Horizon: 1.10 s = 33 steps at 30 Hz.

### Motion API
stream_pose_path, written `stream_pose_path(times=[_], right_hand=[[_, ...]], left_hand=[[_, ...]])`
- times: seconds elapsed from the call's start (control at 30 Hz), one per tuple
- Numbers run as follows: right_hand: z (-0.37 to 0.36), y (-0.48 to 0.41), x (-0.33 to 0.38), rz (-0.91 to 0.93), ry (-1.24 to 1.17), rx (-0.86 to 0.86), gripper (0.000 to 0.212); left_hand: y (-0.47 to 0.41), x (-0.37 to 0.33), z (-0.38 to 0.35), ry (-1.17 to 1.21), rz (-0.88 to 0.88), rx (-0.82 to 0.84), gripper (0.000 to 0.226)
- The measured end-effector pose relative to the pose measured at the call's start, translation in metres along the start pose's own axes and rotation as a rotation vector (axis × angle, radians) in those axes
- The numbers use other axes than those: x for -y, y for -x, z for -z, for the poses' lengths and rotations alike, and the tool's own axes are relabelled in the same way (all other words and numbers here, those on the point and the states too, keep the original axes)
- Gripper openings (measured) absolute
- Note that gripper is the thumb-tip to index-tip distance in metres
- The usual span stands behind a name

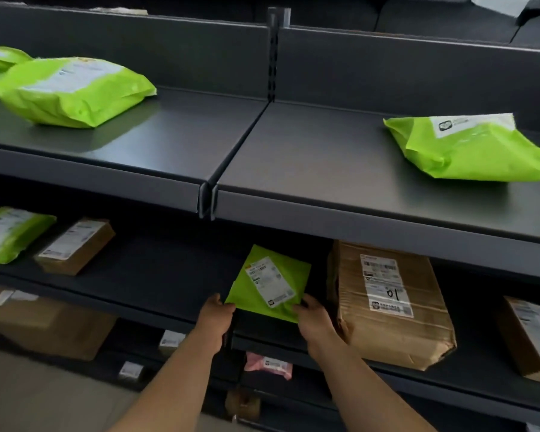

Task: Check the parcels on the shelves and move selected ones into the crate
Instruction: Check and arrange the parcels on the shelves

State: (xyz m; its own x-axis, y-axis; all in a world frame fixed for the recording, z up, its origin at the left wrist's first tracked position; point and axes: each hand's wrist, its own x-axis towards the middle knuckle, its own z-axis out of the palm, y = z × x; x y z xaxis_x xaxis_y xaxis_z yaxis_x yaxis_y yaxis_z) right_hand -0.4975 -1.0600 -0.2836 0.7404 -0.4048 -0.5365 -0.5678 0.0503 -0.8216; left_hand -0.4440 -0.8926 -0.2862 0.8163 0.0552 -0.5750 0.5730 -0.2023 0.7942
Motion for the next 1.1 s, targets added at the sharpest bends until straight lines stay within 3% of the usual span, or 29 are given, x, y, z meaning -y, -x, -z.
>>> stream_pose_path(times=[0.13, 0.3, 0.43, 0.6, 0.8, 1.0, 1.1], right_hand=[[-0.006, -0.019, -0.002, -0.030, -0.019, 0.005, 0.049], [-0.007, -0.031, -0.003, -0.088, -0.074, -0.023, 0.056], [-0.015, -0.037, -0.017, -0.086, -0.113, -0.058, 0.034], [-0.020, -0.027, -0.017, -0.067, -0.169, -0.122, 0.028], [-0.031, -0.015, -0.011, -0.059, -0.289, -0.220, 0.031], [-0.047, -0.010, -0.001, -0.123, -0.322, -0.192, 0.055], [-0.051, 0.003, 0.001, -0.070, -0.308, -0.150, 0.040]], left_hand=[[-0.027, -0.002, -0.005, 0.007, -0.024, -0.024, 0.061], [-0.046, 0.006, -0.002, 0.005, -0.034, -0.064, 0.032], [-0.042, 0.012, 0.008, 0.126, -0.018, -0.017, 0.015], [-0.038, 0.021, 0.017, 0.210, 0.006, 0.027, 0.014], [-0.042, 0.014, 0.029, 0.151, 0.029, 0.096, 0.015], [-0.055, 0.012, 0.042, 0.076, 0.076, 0.107, 0.016], [-0.065, 0.019, 0.048, 0.035, 0.086, 0.109, 0.028]])
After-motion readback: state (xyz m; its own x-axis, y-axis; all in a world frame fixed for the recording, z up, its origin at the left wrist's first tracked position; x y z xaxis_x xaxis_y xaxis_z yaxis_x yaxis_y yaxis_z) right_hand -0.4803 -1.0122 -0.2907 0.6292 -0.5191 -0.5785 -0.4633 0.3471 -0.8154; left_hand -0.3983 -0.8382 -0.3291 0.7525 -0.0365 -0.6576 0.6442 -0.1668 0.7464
